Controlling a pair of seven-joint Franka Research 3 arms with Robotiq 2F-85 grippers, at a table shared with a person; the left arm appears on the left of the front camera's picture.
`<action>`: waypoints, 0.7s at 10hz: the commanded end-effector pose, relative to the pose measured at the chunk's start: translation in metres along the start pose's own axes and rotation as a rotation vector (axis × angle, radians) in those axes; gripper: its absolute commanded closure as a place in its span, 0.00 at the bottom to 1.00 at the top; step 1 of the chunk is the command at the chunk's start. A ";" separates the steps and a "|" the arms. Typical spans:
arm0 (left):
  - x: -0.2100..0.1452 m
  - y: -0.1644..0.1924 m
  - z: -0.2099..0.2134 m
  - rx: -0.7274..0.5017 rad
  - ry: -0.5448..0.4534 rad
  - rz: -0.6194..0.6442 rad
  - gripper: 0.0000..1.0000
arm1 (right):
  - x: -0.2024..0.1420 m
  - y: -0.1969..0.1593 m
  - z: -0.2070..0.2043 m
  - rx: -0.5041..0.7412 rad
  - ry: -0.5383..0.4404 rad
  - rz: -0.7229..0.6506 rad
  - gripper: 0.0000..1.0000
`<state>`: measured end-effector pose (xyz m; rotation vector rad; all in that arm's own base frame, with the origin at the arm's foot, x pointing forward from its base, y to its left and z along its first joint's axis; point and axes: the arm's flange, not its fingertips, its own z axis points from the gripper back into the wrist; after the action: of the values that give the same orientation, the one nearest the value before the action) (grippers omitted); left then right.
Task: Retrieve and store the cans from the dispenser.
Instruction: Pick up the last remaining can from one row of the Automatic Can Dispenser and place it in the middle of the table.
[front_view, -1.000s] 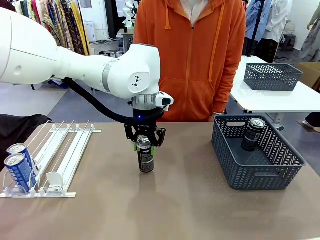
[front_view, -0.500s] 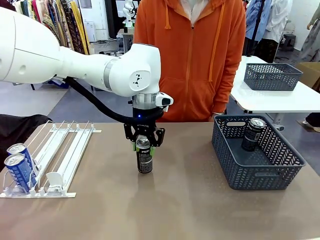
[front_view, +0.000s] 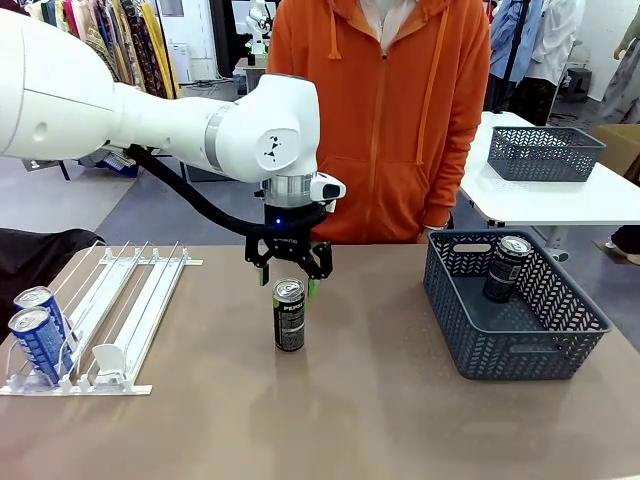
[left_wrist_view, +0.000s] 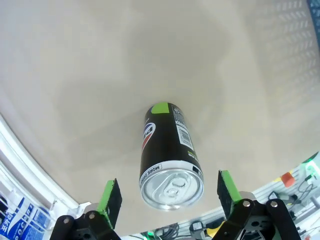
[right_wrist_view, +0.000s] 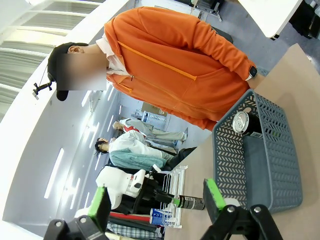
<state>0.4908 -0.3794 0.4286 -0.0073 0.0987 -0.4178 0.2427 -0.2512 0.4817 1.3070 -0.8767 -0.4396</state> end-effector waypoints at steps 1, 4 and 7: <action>-0.022 0.009 0.037 -0.033 -0.083 0.040 0.00 | 0.004 0.002 -0.003 0.023 -0.019 0.014 0.00; -0.076 0.073 0.128 -0.232 -0.133 0.051 0.00 | 0.004 0.002 -0.003 0.023 -0.019 0.014 0.00; -0.137 0.206 0.153 -0.558 -0.177 0.282 0.00 | 0.004 0.002 -0.003 0.023 -0.019 0.014 0.00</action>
<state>0.4684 -0.1825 0.6120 -0.4591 0.0133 -0.1891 0.2428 -0.2512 0.4815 1.3065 -0.8760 -0.4400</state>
